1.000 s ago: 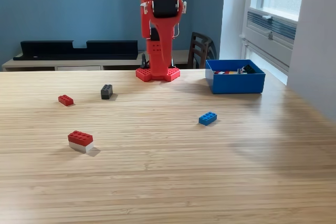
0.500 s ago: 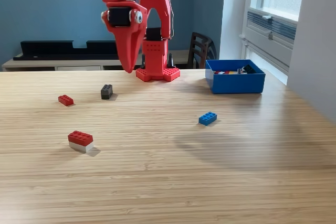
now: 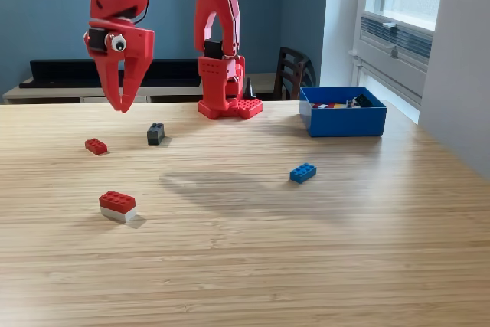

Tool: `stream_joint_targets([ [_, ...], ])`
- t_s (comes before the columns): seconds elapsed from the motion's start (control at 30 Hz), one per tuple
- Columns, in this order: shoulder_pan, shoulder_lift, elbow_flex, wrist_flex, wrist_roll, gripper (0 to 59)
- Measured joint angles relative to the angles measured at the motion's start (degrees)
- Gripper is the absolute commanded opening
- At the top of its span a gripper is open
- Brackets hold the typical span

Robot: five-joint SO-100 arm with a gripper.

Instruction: Grasp a lego block and put it in the bin.

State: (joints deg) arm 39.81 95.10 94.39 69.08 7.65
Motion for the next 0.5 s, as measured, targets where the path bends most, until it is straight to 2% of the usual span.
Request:
stream_joint_targets([
  [0.27,7.6,0.0,7.6,-6.3,-4.4,0.4],
  [0.4,9.9,0.0,9.0,-7.4,-6.7,4.9],
  [0.5,11.3,0.0,10.0,-8.3,-8.8,11.3],
])
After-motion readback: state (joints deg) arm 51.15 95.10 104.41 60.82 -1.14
